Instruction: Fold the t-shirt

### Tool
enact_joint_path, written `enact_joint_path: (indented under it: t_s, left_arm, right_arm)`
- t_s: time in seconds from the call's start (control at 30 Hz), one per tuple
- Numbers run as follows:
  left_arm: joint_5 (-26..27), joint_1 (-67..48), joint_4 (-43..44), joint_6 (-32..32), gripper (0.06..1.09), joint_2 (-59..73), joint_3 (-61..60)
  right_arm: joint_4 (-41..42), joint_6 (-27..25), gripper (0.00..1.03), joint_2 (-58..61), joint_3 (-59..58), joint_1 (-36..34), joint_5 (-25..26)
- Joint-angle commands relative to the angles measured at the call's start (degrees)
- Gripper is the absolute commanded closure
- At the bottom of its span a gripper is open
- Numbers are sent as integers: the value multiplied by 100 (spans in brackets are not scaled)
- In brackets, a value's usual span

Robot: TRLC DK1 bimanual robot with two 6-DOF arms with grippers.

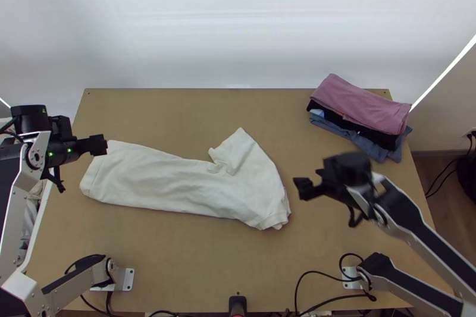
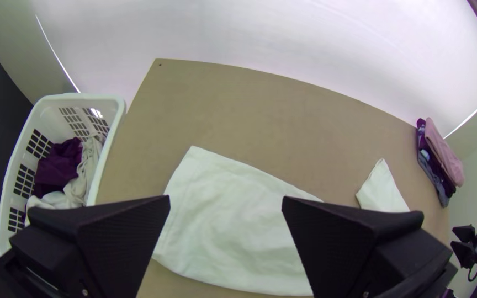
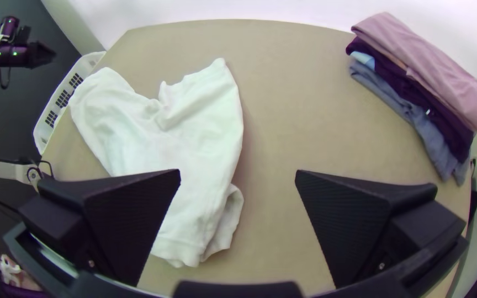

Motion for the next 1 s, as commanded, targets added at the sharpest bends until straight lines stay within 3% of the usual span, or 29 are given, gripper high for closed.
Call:
enact_joint_path:
  t_s: [0.0, 0.23, 0.4, 0.73, 0.77, 0.87, 0.97]
  left_arm:
    - [39, 160, 148, 133, 10, 37, -238]
    - [223, 423, 254, 291, 10, 46, -255]
    - [267, 502, 298, 344, 10, 54, -290]
    - [267, 529, 342, 397, 10, 63, -299]
    - [267, 538, 342, 397, 10, 72, -299]
    - [267, 546, 342, 405, 10, 72, -325]
    - [267, 617, 474, 414, 10, 63, -369]
  right_arm:
    - [-499, 511, 5, 841, 827, 197, -53]
    - [-771, 757, 6, 2256, 1434, 223, -686]
    - [-595, 695, 19, 2995, 1381, 250, -686]
    - [292, 590, 19, 3610, 1355, 258, -616]
    - [301, 581, 22, 3663, 1381, 258, -589]
    - [459, 572, 48, 3759, 1363, 258, -352]
    - [635, 572, 50, 3803, 1311, 258, -247]
